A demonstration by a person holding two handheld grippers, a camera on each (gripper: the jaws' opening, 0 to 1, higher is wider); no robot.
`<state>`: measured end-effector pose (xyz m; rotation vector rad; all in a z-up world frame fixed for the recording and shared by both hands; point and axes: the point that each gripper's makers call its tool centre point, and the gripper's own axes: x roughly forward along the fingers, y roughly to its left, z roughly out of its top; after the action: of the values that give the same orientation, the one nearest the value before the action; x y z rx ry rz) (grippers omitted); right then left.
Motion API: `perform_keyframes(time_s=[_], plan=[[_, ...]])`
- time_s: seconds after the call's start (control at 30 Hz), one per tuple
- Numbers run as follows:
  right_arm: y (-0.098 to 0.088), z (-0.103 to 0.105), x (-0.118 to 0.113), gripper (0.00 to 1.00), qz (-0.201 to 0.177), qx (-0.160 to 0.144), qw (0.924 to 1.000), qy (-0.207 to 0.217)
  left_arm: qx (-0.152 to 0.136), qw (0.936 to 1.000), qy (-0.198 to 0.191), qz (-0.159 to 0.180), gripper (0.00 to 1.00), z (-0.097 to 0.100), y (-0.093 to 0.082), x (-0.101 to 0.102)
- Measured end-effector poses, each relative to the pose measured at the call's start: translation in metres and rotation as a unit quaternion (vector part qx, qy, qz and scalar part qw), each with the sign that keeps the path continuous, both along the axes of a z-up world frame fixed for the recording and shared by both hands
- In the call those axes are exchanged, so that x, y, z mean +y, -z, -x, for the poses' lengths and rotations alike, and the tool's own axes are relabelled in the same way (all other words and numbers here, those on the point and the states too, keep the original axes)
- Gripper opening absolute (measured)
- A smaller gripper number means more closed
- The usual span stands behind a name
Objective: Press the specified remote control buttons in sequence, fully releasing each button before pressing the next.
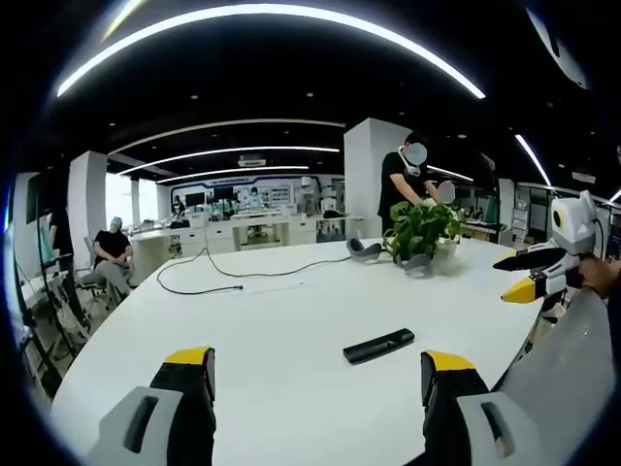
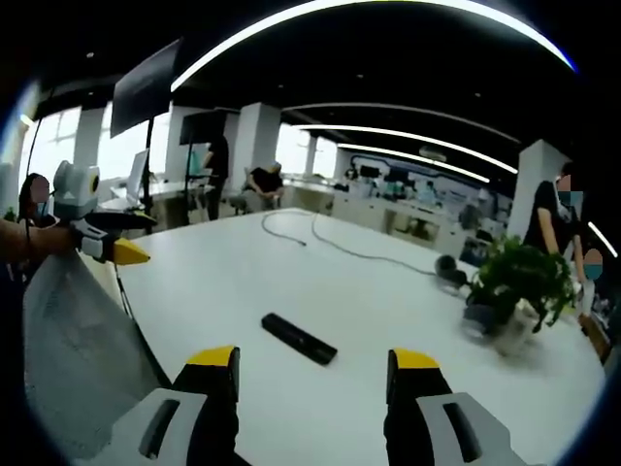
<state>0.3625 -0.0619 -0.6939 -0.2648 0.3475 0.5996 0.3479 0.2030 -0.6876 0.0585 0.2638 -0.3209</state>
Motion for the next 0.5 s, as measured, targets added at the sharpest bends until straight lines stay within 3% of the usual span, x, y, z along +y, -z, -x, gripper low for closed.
perform_keyframes(time_s=[0.5], plan=[[0.0022,0.0011,0.0006,0.59,0.002,0.002,1.0,-0.005,0.004,1.0,0.003,-0.004,0.92,0.0003,0.0021,-0.0015]])
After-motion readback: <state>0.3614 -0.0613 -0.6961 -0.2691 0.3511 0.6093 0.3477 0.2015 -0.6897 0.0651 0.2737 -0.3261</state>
